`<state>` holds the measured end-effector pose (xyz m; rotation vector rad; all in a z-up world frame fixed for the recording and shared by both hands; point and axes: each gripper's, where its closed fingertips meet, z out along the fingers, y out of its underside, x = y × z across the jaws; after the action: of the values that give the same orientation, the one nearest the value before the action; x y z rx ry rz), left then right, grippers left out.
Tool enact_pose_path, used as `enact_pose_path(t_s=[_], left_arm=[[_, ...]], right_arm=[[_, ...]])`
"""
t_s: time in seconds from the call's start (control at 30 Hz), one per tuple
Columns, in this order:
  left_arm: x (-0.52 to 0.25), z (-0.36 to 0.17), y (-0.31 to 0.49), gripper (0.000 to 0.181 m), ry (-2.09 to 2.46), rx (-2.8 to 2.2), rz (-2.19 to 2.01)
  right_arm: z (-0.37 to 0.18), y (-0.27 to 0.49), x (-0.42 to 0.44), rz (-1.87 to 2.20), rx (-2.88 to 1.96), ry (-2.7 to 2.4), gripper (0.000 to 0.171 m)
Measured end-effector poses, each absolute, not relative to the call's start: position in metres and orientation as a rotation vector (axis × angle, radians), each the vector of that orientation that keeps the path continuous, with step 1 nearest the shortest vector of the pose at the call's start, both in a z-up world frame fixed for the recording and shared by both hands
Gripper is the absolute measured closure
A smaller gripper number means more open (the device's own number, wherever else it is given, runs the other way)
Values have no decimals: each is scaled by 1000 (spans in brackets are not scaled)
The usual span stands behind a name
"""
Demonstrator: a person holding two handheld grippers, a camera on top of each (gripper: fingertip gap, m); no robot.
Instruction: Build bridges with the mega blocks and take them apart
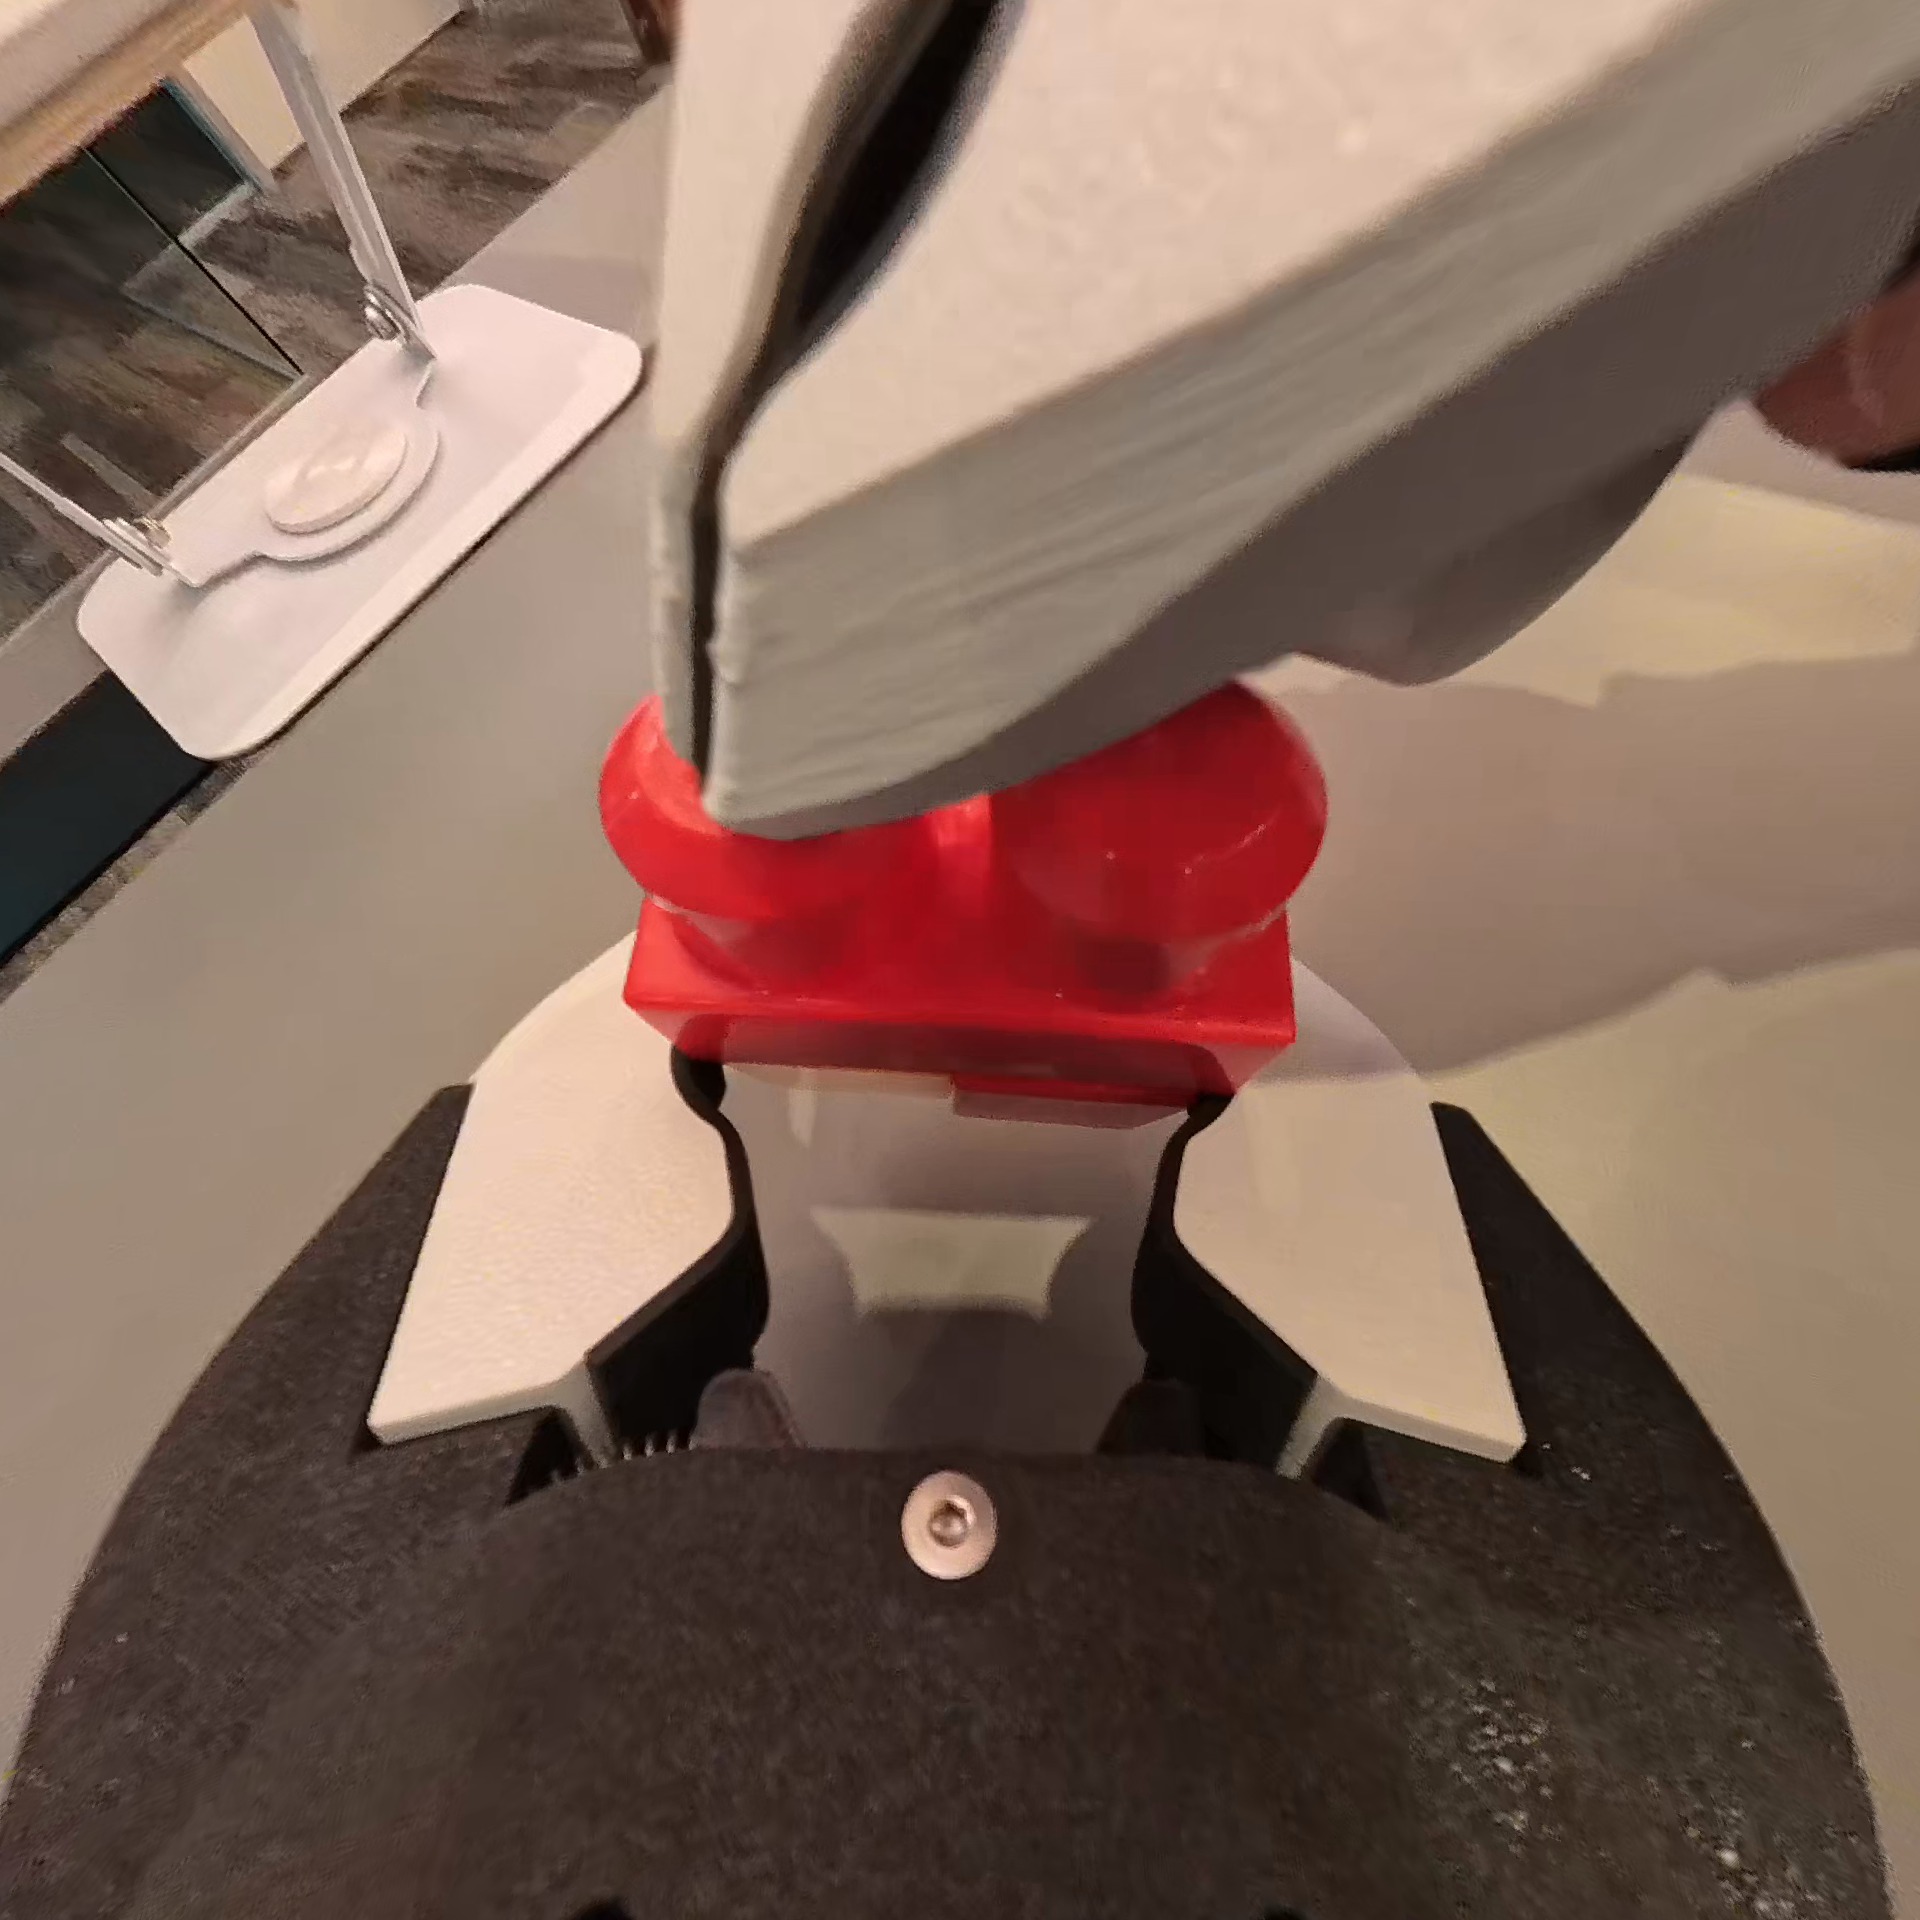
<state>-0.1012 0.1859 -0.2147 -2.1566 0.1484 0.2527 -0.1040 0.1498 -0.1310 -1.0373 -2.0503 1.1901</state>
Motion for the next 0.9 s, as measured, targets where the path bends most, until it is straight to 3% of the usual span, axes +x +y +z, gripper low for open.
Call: enact_pose_path(t_s=[0.53, 0.9], left_arm=[[-90, -227, 187, 93, 160, -2207, 112], [-63, -207, 168, 92, 333, -2106, -164]], right_arm=[[-141, 154, -106, 1235, -1097, -2050, 171], [-116, 159, -80, 1375, -833, -2084, 165]])
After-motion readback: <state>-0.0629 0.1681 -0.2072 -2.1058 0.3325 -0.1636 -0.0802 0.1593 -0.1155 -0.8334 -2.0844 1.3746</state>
